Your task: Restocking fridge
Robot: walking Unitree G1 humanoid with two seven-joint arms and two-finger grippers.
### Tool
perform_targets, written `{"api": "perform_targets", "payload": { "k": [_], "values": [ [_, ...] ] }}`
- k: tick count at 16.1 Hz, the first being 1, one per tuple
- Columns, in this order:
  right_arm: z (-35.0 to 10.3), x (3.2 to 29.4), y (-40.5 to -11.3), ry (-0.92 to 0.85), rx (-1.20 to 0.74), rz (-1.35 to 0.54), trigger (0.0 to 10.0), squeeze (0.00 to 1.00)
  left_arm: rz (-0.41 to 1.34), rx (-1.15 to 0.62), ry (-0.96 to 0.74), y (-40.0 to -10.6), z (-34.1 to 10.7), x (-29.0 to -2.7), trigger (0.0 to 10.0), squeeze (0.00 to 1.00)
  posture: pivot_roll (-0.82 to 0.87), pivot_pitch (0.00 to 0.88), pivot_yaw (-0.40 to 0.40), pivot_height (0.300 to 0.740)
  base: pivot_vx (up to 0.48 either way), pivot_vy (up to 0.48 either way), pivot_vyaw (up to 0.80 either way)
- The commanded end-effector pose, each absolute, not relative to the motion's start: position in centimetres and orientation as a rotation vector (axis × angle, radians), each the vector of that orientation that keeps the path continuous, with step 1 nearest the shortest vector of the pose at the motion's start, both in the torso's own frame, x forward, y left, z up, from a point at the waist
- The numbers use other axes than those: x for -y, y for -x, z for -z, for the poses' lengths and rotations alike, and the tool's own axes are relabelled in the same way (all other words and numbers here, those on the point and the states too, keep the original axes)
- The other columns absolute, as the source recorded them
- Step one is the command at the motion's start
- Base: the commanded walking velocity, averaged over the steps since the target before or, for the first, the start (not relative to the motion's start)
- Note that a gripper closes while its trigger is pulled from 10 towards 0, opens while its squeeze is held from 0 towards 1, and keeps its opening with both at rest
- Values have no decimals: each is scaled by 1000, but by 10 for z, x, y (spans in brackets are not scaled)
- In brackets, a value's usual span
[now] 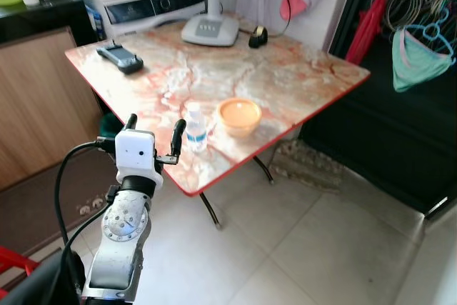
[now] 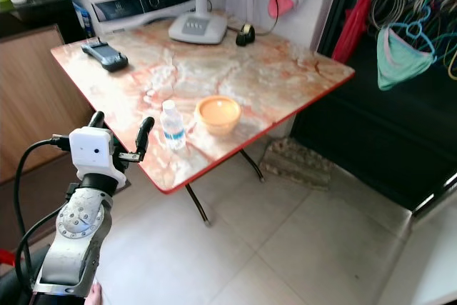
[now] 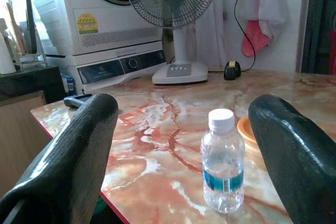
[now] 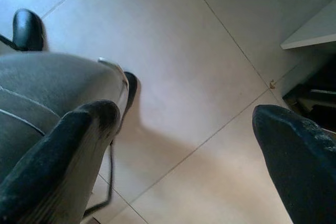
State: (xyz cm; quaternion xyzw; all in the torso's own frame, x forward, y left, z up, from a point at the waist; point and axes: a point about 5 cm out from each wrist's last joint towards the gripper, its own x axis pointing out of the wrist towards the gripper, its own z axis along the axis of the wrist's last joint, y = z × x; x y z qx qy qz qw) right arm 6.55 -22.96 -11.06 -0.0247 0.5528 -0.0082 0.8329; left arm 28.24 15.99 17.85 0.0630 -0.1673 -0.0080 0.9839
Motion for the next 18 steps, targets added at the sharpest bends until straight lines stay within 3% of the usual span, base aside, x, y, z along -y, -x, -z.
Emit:
{"api": "perform_targets", "payload": {
  "k": [1,3,5,8,15,18],
  "values": [
    [111,232,-63,34,-1185,46,10000,0,8,364,-126,-281,-187,-159,10000,0,160,0,-43,740,270,0,0],
    [110,232,-65,81,-1172,-9,10000,0,41,362,-124,-282,-186,-152,10000,0,147,0,-48,740,272,0,0],
    [110,232,-62,-54,-1153,96,10000,0,40,357,-125,-281,-184,-151,10000,0,144,0,-56,740,274,0,0],
    [110,237,-57,-97,-1138,238,10000,0,30,351,-122,-280,-183,-151,10000,0,153,0,-57,740,277,0,0],
    [111,235,-60,-106,-1138,206,10000,0,16,363,-126,-281,-187,-151,10000,0,159,0,-57,740,284,0,0],
    [110,234,-61,-106,-1137,197,10000,0,5,362,-124,-281,-188,-151,10000,0,165,0,-58,740,286,0,679]
  ]
}}
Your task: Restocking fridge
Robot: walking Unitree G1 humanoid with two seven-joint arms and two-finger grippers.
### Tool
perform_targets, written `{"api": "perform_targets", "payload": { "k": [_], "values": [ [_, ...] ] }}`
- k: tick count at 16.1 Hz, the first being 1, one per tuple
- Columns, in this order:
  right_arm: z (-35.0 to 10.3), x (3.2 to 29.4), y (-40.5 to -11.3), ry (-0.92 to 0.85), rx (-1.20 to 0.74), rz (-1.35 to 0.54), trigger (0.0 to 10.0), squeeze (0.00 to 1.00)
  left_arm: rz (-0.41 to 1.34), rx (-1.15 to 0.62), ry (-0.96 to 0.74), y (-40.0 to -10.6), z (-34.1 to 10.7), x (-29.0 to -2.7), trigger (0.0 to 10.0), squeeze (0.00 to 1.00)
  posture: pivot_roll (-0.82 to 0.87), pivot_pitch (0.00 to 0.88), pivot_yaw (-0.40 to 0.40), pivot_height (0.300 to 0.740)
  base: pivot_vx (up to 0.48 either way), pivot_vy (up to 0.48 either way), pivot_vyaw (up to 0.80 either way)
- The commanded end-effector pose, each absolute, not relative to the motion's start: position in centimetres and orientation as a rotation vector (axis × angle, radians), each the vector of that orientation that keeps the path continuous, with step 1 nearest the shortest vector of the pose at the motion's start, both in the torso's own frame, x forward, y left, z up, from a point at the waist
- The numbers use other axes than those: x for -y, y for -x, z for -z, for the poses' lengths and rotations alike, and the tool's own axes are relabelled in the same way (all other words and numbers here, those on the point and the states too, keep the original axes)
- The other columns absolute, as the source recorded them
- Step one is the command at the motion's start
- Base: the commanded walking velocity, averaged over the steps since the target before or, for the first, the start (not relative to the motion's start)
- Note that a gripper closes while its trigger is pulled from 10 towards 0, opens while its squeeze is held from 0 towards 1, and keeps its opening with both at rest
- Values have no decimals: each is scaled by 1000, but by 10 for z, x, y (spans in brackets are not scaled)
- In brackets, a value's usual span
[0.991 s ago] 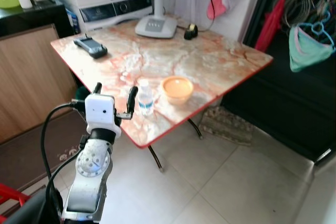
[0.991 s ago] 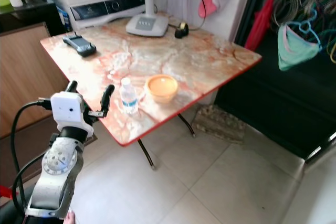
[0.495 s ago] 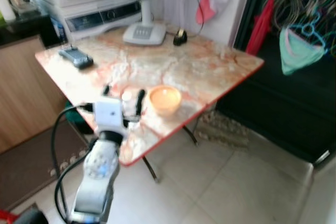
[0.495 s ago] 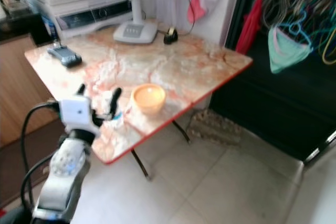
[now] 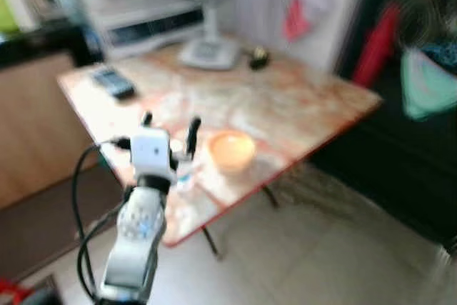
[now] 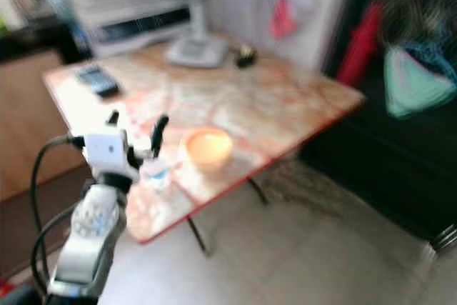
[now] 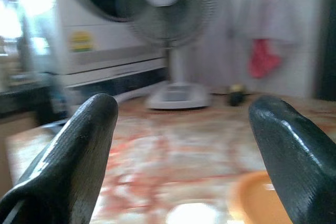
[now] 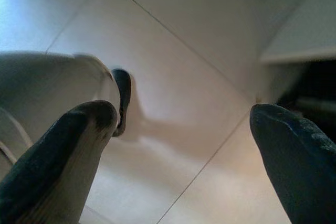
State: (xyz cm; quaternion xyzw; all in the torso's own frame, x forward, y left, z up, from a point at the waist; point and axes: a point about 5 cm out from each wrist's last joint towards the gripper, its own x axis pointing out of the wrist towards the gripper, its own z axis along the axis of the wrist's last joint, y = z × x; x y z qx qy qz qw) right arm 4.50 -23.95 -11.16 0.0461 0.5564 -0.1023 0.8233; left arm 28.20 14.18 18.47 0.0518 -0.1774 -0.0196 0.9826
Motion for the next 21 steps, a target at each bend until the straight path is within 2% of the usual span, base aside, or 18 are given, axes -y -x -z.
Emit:
{"api": "perform_targets", "payload": {
  "k": [1,4,13,16,18,21],
  "values": [
    [111,233,-60,-130,-1143,208,10000,0,7,363,-127,-280,-188,-152,10000,0,168,0,-56,740,285,0,0],
    [111,233,-60,-127,-1145,194,10000,0,5,365,-133,-279,-189,-154,10000,0,176,0,-54,740,80,0,0],
    [111,231,-60,-134,-1143,182,10000,0,195,287,-136,-277,-189,-134,10000,0,190,0,-43,740,0,0,0],
    [111,231,-61,-126,-1146,171,10000,0,207,302,-135,-278,-204,-132,10000,0,194,2,-45,740,0,0,0],
    [111,231,-62,-119,-1150,161,10000,0,203,283,-192,-282,-216,-132,10000,0,201,4,-47,740,0,0,0],
    [111,231,-63,-99,-1158,133,10000,0,113,171,-118,-292,-230,-145,10000,0,205,6,-51,740,0,0,0]
  ]
}}
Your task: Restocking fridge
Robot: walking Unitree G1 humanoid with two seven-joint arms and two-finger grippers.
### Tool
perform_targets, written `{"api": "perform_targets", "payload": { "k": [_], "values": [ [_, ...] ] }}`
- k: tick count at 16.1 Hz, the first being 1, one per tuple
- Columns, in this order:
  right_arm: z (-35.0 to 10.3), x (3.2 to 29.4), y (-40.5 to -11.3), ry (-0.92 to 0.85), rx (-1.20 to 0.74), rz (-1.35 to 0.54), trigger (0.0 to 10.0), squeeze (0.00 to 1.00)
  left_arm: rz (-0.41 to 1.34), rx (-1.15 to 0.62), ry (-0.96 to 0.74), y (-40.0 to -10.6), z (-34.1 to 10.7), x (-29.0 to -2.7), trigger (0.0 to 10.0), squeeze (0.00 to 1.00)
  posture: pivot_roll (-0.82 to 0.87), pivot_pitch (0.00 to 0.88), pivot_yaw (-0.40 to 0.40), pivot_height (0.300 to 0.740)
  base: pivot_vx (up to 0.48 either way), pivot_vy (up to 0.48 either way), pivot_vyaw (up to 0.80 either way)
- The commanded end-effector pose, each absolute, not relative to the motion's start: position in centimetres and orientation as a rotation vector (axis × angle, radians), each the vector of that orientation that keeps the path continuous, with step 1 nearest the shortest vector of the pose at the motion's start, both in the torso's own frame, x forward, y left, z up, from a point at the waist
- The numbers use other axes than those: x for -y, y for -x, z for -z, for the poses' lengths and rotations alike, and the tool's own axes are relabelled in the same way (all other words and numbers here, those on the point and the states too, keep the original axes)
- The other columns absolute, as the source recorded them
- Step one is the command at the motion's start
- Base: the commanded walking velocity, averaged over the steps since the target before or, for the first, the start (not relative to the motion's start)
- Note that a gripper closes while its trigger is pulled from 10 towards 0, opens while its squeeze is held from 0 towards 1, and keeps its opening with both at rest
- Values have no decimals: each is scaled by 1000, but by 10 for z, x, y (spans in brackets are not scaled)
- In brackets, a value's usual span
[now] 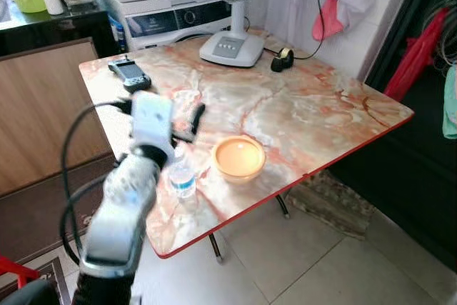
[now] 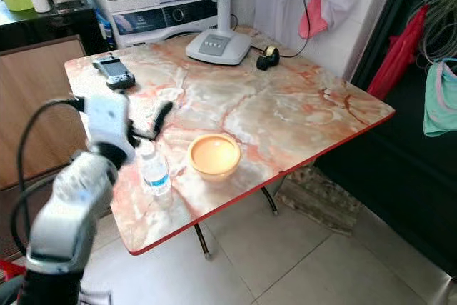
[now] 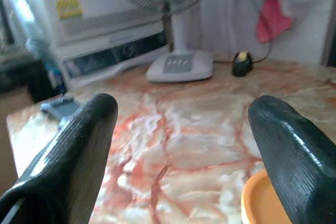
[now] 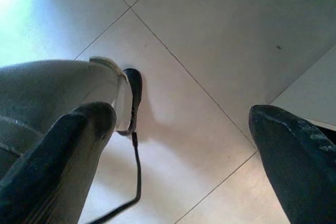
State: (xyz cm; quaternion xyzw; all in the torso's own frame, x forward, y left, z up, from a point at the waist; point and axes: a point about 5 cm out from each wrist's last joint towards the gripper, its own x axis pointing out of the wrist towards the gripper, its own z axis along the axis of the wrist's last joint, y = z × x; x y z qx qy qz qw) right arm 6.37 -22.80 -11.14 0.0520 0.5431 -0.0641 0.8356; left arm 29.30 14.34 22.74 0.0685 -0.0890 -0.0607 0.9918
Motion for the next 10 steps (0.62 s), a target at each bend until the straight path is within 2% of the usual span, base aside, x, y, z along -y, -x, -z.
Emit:
{"api": "perform_targets", "payload": {
  "k": [1,4,7,8,9,10],
  "values": [
    [111,231,-64,-95,-1158,127,10000,0,108,108,-65,-294,-231,-147,10000,0,207,5,-53,740,0,0,0],
    [111,231,-65,-83,-1162,113,10000,0,195,-53,-63,-293,-234,-145,10000,0,216,4,-57,740,0,0,0],
    [111,231,-66,-69,-1167,100,10000,0,208,-126,-95,-293,-235,-145,10000,0,218,0,-56,740,0,0,0],
    [111,230,-67,-69,-1168,97,10000,0,244,-160,-143,-293,-235,-143,10000,0,215,0,-55,740,0,0,0],
    [111,230,-67,-68,-1170,94,10000,0,302,-161,-300,-293,-232,-141,10000,0,222,0,-55,740,0,0,0],
    [111,230,-67,-68,-1171,92,10000,0,312,-148,-362,-294,-231,-142,10000,0,216,0,-54,740,0,0,0]
  ]
}}
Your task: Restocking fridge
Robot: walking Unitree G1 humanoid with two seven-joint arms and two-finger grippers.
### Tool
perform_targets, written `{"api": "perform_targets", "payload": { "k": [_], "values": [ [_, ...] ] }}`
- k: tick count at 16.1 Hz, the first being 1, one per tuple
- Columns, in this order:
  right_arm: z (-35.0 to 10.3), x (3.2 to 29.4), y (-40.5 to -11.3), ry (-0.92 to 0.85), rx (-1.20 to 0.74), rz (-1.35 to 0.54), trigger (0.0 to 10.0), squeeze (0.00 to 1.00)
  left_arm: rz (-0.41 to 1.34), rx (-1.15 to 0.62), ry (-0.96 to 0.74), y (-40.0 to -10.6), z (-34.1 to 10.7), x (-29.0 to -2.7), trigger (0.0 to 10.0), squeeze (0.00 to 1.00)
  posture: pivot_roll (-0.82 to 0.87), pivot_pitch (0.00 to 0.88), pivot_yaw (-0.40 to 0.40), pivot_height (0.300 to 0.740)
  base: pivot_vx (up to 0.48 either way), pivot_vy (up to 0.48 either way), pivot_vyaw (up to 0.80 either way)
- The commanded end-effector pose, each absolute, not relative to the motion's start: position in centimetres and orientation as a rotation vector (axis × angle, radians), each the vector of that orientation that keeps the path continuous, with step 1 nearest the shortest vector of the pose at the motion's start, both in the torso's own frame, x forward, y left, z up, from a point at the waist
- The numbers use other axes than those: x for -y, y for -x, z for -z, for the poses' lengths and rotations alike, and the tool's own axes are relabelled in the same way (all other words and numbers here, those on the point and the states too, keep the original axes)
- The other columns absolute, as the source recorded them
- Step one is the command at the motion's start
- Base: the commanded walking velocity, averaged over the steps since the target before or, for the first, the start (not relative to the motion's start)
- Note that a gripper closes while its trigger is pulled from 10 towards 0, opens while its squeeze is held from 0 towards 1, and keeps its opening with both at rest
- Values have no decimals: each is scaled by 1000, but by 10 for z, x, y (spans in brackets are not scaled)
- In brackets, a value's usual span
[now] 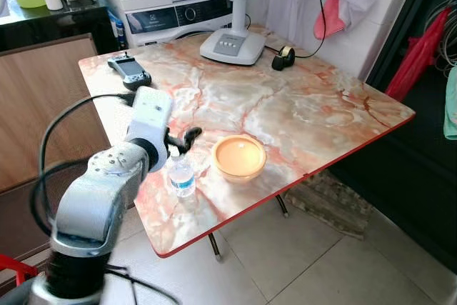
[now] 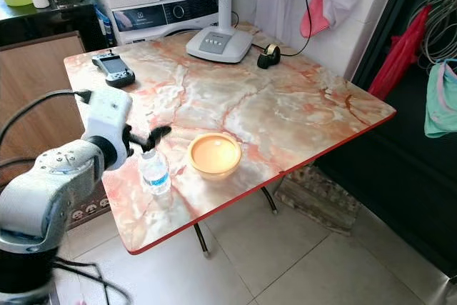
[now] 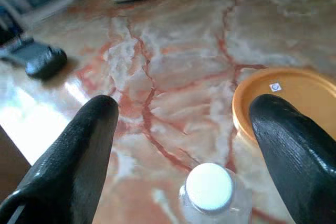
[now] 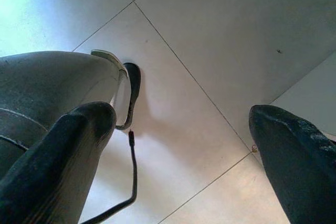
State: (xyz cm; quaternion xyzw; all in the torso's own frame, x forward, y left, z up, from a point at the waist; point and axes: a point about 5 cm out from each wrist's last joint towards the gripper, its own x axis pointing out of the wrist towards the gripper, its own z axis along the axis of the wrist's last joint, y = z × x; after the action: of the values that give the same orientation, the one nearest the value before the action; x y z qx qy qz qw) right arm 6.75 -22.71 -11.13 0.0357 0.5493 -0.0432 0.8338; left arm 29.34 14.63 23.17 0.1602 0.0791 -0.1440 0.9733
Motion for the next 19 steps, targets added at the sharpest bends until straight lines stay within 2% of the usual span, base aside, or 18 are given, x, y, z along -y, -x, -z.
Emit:
{"api": "perform_targets", "payload": {
  "k": [1,2,5,7,9,12,14,15,16,18,19],
  "values": [
    [111,230,-67,-66,-1173,90,10000,0,305,-151,-356,-296,-231,-144,10000,0,207,0,-47,740,0,0,0],
    [111,230,-67,-67,-1173,91,10000,0,284,-128,-363,-299,-234,-146,10000,0,205,0,-47,740,0,0,0],
    [111,229,-67,-69,-1174,89,10000,0,206,150,-495,-306,-272,-148,10000,0,208,0,-48,740,0,0,0],
    [111,229,-66,-67,-1176,84,10000,0,180,323,-483,-305,-291,-146,10000,0,210,0,-50,740,0,0,0],
    [111,229,-67,-65,-1175,79,10000,0,178,436,-435,-302,-298,-148,10000,0,207,0,-49,740,0,0,0],
    [111,229,-68,-66,-1171,77,10000,0,117,501,-488,-306,-284,-157,10000,0,207,0,-53,740,0,0,0],
    [111,229,-68,-65,-1170,74,10000,0,99,389,-410,-311,-263,-165,10000,0,201,0,-55,740,0,0,0],
    [111,230,-68,-61,-1174,73,10000,0,122,268,-391,-312,-250,-161,10000,0,216,0,-60,740,0,0,0],
    [111,230,-68,-58,-1176,70,10000,0,127,218,-389,-313,-245,-160,10000,0,217,2,-61,740,0,0,0],
    [110,230,-69,-48,-1178,62,10000,0,146,34,-249,-310,-224,-153,10000,0,216,4,-66,740,0,0,0],
    [110,230,-70,-41,-1177,52,10000,0,159,-30,-248,-308,-218,-151,10000,0,217,4,-67,740,0,0,0]
  ]
}}
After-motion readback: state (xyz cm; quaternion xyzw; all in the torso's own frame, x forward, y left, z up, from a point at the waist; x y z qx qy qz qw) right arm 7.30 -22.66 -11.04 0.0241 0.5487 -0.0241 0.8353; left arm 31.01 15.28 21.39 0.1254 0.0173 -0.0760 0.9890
